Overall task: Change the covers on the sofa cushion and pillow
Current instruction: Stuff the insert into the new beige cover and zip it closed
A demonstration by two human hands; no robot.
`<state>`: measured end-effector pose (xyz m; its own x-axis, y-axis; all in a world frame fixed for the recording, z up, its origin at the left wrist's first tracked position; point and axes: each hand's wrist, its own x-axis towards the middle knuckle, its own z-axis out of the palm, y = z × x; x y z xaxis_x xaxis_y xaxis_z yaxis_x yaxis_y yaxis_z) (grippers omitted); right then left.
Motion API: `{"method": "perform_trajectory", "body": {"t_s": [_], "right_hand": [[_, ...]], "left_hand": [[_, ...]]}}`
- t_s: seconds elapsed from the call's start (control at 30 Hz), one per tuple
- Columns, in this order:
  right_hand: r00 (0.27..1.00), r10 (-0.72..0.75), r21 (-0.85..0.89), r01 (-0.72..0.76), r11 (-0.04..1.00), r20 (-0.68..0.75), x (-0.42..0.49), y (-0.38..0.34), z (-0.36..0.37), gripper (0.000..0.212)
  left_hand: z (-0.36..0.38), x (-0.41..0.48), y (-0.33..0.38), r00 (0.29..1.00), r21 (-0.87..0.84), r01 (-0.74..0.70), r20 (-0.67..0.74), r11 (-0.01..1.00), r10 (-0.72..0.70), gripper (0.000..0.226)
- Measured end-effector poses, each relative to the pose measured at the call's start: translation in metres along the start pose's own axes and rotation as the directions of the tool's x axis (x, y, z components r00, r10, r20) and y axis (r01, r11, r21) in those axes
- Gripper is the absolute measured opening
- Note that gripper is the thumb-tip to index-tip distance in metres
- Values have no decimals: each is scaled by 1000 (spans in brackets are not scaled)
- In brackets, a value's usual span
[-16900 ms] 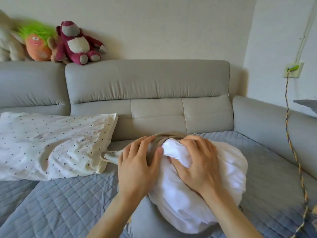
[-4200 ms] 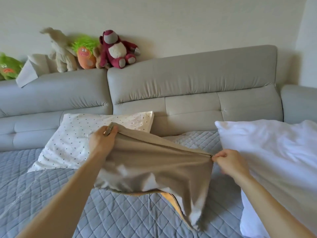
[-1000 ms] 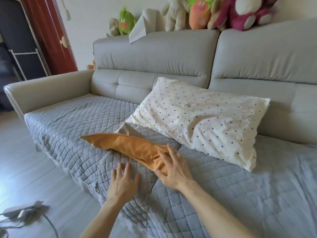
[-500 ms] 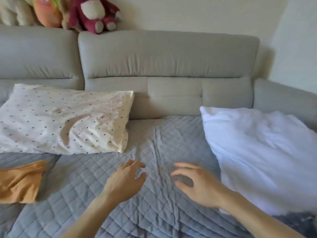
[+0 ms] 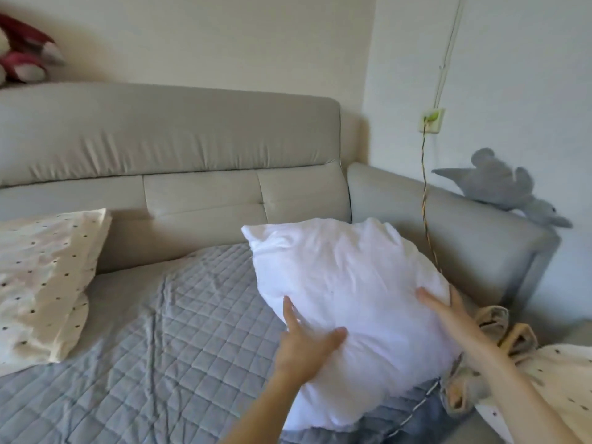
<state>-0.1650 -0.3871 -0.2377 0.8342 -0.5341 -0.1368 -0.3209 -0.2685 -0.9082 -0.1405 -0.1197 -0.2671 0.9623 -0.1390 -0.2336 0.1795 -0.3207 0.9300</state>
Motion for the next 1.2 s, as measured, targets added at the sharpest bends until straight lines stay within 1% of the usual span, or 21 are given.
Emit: {"method": "perform_trajectory", "body": {"t_s": [0.03, 0.1, 0.17, 0.27, 0.33, 0.37, 0.4, 0.47, 0.5, 0.53, 0.6, 0.63, 0.7, 0.73, 0.8, 0.87, 0.9, 0.93, 1.0, 1.07, 1.2], "right_hand": [[999, 13, 57, -15, 998, 30, -1, 6, 2, 109], [1000, 4, 78, -3, 997, -10, -4, 13, 11, 104], [987, -107, 113, 121, 986, -119, -12, 8, 20, 98], [925, -290, 183, 338, 923, -245, -34, -9, 36, 67], [884, -406, 175, 449, 876, -234, -54, -16, 47, 51], [888, -437, 83, 451, 889, -142, -60, -17, 51, 56], [916, -401, -86, 400, 913, 7, -62, -14, 55, 64], [934, -185, -480, 319, 817, 305, -58, 0, 64, 78], [921, -71, -564, 294, 771, 382, -57, 8, 68, 83], [905, -23, -553, 279, 785, 425, -56, 14, 72, 85], [893, -75, -286, 220, 932, 443, -55, 13, 85, 84], [901, -125, -98, 181, 979, 416, -57, 3, 90, 87], [895, -249, 232, 171, 958, 371, -61, -30, 98, 78], [882, -308, 279, 215, 936, 356, -60, -47, 103, 67], [843, -401, 143, 375, 916, 360, -63, -75, 117, 61], [791, -421, -175, 537, 825, 444, -65, -86, 133, 75], [766, -399, -307, 591, 746, 505, -67, -85, 143, 76], [751, -345, -405, 615, 677, 563, -68, -79, 152, 75], [785, -199, -529, 557, 640, 586, -69, -62, 169, 83], [843, -112, -595, 459, 660, 526, -63, -47, 182, 93], [906, -109, -584, 352, 732, 410, -46, -53, 210, 92]], "left_hand": [[2, 0, 2, 998, -4, -29, -61, 1000, 29, 123], [-7, -4, 9, 979, 35, -110, -168, 993, 114, 99], [-32, -12, 24, 936, 123, -198, -270, 972, 224, 83], [-83, -39, 43, 797, 199, -382, -423, 902, 431, 57], [-122, -57, 37, 741, 227, -393, -496, 891, 453, 49], [-141, -64, 28, 761, 263, -328, -496, 907, 419, 48], [-163, -69, 12, 820, 330, -185, -466, 925, 331, 50], [-201, -80, -28, 945, 542, 143, -324, 828, 49, 67], [-215, -87, -45, 970, 607, 206, -231, 768, -77, 76], [-224, -92, -54, 976, 624, 215, -154, 751, -152, 84], [-229, -93, -57, 987, 483, 159, -104, 861, -124, 102], [-230, -87, -54, 982, 377, 119, -181, 918, -53, 109], [-221, -74, -34, 914, 255, 46, -401, 966, 63, 100], [-214, -70, -21, 872, 227, -9, -476, 974, 119, 92], [-192, -62, 0, 815, 332, -152, -491, 931, 308, 76], [-175, -47, 4, 825, 625, -163, -338, 764, 453, 65], [-167, -40, -1, 857, 750, -130, -244, 648, 453, 61], [-162, -33, -11, 907, 824, -65, -186, 563, 378, 58], [-154, -22, -33, 951, 878, 62, -196, 475, 239, 57], [-147, -17, -47, 944, 882, 125, -247, 455, 218, 56], [-144, 10, -35, 925, 878, 206, -319, 431, 207, 55]]}}
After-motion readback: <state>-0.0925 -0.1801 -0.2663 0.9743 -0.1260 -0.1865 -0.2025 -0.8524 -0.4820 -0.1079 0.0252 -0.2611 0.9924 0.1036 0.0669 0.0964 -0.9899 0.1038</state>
